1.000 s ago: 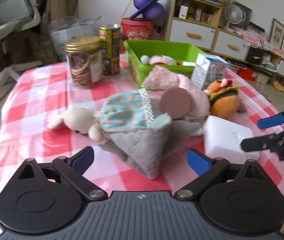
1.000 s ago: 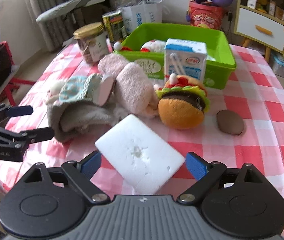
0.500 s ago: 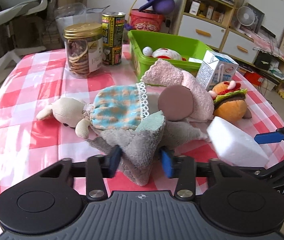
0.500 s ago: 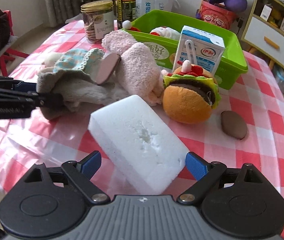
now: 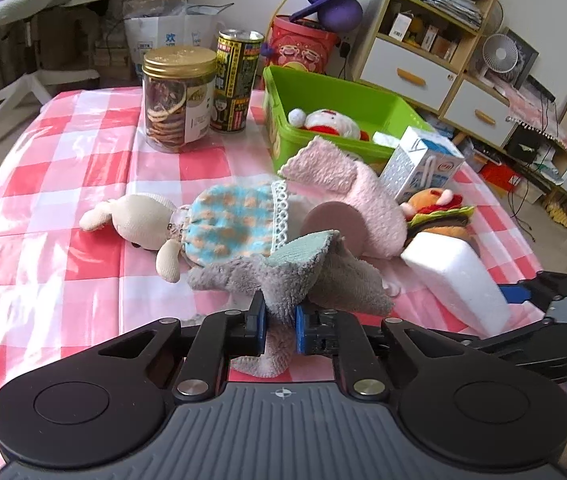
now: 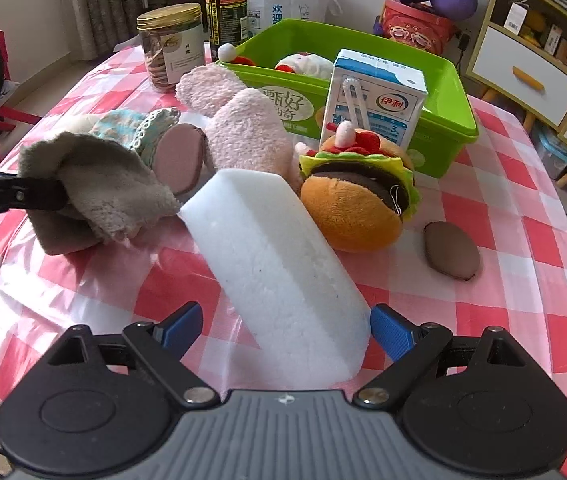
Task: Organize soft objects
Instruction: 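Close the right tool on the white foam block and lift it, then carry the grey towel and foam block into the green bin with both tools and release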
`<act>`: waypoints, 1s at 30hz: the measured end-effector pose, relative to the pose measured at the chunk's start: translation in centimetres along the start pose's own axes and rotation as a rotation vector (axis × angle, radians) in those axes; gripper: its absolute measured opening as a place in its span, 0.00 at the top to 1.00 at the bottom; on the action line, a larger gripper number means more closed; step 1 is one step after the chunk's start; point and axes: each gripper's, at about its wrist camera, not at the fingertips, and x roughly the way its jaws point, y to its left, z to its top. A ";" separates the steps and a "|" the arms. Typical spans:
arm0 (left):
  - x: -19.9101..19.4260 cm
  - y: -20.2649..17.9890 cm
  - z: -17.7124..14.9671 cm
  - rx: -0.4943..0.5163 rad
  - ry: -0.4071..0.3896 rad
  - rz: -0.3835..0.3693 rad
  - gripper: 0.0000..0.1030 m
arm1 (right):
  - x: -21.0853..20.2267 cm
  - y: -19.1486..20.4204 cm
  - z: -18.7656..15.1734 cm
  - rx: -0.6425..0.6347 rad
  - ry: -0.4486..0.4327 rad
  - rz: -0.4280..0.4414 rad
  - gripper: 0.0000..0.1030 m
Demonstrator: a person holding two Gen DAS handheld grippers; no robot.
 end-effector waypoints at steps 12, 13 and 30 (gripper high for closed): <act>-1.0 -0.7 0.3 0.012 -0.013 -0.015 0.92 | 0.3 -1.0 0.4 0.065 0.045 0.039 0.92; -1.0 -0.7 0.4 0.010 -0.013 -0.018 0.92 | 0.0 -1.1 0.5 0.062 0.037 0.048 0.92; -1.7 -1.4 1.1 -0.001 -0.040 -0.040 0.93 | -2.4 -0.7 0.9 0.046 -0.014 0.149 0.93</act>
